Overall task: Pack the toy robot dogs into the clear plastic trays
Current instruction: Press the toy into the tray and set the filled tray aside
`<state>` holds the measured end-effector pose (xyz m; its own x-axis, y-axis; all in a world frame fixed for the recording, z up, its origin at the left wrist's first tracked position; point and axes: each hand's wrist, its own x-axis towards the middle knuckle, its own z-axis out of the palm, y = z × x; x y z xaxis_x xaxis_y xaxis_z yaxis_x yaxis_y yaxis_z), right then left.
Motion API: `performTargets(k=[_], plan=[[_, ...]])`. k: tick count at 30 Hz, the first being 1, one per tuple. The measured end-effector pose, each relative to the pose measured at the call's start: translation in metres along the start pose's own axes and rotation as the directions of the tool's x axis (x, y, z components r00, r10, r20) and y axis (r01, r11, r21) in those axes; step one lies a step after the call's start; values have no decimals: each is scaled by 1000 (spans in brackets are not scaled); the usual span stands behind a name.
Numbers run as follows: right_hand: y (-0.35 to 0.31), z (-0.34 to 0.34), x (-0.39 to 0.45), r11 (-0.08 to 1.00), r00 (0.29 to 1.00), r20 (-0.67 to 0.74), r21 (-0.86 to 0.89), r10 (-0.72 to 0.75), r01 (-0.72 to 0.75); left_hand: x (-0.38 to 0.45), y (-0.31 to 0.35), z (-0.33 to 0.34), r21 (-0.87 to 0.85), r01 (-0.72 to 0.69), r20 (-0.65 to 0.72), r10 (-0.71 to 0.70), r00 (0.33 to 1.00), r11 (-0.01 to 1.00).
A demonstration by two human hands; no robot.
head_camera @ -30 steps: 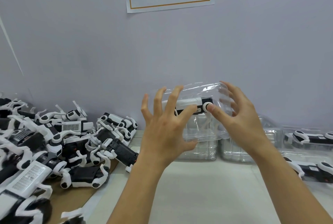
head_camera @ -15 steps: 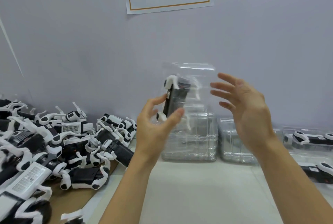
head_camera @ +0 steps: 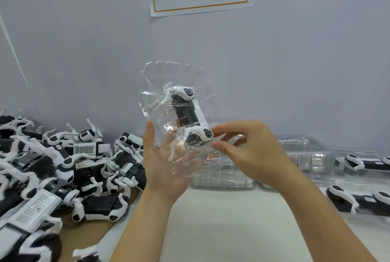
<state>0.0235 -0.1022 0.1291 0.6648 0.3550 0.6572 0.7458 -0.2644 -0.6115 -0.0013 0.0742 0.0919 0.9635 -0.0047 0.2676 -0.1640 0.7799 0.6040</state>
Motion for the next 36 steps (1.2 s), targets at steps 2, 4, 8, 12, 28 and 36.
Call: performTargets(k=[2, 4, 8, 12, 28, 36], plan=[[1, 0, 0, 1000, 1000, -5, -18, 5, -5, 2, -1, -3, -3, 6, -9, -6, 1000, 1000], [0, 0, 0, 1000, 1000, -4, -30, -1, 1, 2, -1, -5, -3, 10, -11, -10, 1000, 1000], [-1, 1, -1, 999, 1000, -1, -44, -31, 31, 2, 0, -8, 3, 17, 20, -17, 1000, 1000], [-1, 5, 0, 998, 997, -70, -60, -32, 28, 0, 2, -8, 47, 9, 24, -10, 1000, 999], [-3, -12, -1, 996, 1000, -13, -86, -16, 15, 1, -2, -11, 143, -7, 15, 5, 1000, 990], [-12, -9, 3, 994, 942, -317, -36, -108, 102, 1, -8, -13, 300, 44, 60, -65, 996, 953]])
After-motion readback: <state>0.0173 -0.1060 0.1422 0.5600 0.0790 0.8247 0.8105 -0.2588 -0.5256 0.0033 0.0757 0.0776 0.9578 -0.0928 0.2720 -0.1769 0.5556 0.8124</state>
